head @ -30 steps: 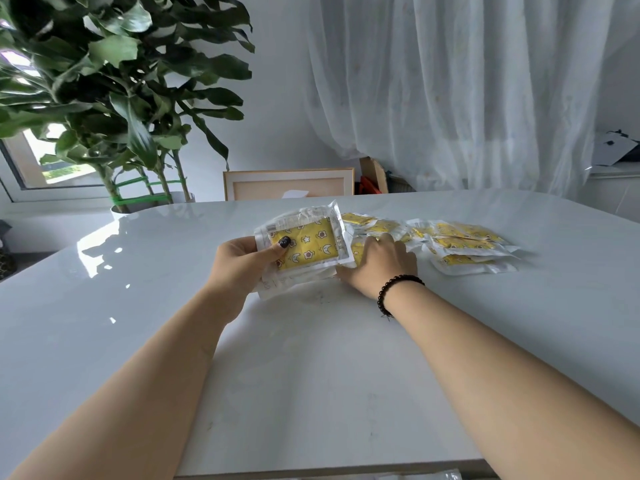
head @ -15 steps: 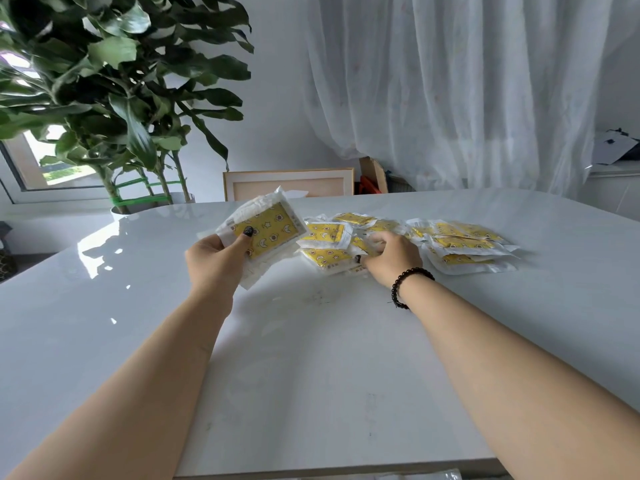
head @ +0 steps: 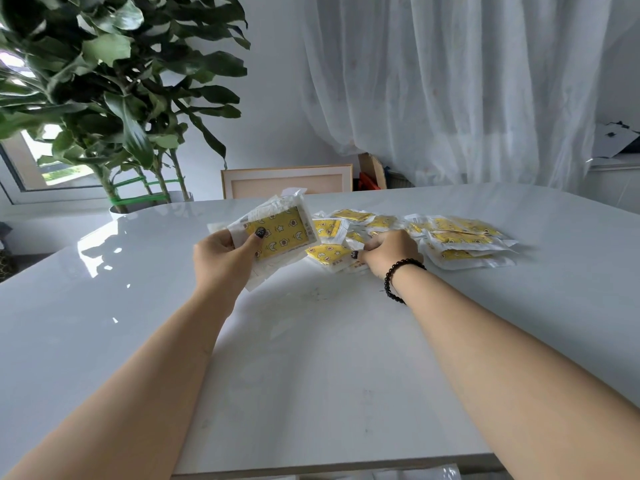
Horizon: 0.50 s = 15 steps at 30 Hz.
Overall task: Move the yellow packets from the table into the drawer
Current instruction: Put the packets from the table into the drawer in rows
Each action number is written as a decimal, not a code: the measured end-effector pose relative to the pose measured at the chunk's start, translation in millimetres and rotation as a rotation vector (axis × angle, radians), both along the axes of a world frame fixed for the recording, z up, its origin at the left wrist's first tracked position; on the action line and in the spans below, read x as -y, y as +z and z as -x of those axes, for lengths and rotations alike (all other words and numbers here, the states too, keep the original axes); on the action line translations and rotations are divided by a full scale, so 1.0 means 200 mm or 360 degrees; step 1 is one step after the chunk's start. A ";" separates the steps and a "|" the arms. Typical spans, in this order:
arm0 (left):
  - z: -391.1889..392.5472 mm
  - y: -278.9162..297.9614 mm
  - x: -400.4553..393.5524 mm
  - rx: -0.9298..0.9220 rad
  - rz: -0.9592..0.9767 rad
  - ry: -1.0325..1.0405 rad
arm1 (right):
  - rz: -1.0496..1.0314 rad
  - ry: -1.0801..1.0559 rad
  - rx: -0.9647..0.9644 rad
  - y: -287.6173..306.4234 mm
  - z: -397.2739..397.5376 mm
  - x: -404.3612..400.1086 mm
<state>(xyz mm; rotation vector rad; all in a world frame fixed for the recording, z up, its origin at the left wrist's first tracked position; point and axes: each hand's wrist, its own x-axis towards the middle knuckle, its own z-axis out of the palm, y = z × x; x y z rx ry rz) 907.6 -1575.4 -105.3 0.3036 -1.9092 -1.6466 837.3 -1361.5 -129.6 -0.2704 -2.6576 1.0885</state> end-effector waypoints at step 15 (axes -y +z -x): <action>0.05 -0.03 0.02 0.0060 0.0254 0.0035 | 0.0814 0.0471 -0.0735 0.12 -0.11 -0.13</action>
